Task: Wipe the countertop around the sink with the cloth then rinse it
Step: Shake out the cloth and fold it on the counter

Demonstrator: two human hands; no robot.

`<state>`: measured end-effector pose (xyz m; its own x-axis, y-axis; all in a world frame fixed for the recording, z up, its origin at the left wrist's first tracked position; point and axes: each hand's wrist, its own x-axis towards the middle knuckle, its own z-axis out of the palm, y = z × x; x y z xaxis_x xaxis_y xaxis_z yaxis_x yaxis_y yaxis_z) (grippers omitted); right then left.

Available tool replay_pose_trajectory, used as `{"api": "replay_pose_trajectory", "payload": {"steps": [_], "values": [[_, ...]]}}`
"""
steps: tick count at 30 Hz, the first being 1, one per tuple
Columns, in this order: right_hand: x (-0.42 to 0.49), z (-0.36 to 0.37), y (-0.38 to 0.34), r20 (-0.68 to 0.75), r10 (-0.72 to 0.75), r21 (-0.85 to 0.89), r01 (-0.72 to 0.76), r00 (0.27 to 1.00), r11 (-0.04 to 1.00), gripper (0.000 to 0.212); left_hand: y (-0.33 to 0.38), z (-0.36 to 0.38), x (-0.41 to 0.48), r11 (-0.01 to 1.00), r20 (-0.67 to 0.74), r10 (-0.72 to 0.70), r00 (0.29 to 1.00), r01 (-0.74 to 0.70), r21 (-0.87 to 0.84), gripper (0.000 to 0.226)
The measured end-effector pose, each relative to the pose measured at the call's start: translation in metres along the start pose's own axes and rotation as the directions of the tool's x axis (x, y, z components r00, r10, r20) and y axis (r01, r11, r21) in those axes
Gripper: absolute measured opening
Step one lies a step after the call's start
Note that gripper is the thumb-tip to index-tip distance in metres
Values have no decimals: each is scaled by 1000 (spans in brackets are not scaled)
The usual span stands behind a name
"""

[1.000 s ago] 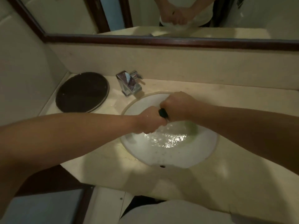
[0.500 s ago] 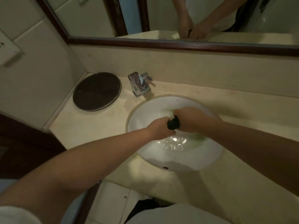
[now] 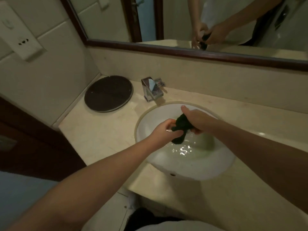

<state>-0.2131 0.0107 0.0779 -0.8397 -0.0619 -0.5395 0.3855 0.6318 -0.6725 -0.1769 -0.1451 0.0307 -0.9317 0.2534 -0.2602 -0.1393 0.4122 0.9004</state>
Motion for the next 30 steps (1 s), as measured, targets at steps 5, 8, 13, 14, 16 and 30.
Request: {"api": "replay_pose_trajectory", "payload": {"steps": [5, 8, 13, 14, 16, 30], "values": [[1, 17, -29, -83, 117, 213, -97, 990, 972, 66, 0, -31, 8, 975, -74, -29, 997, 12, -220, 9], [9, 27, -38, -8, 158, 383, -143, 987, 913, 64, -17, -71, 12, 863, -98, -158, 983, 89, -497, 14], [15, 49, -67, -82, -9, 256, 29, 997, 966, 37, -38, -148, 13, 685, -93, -209, 973, 77, -724, 31], [16, 54, -75, -106, -45, 252, 71, 993, 965, 32, -38, -162, 12, 666, -67, -197, 978, 83, -742, 36], [17, 63, -91, -159, -104, 281, 146, 982, 948, 27, -34, -185, 7, 720, 0, -144, 990, 105, -687, 40], [-30, 77, -176, -415, -417, 123, 504, 809, 855, 15, 40, -221, 22, 945, 241, 222, 945, -147, -293, 21]]}}
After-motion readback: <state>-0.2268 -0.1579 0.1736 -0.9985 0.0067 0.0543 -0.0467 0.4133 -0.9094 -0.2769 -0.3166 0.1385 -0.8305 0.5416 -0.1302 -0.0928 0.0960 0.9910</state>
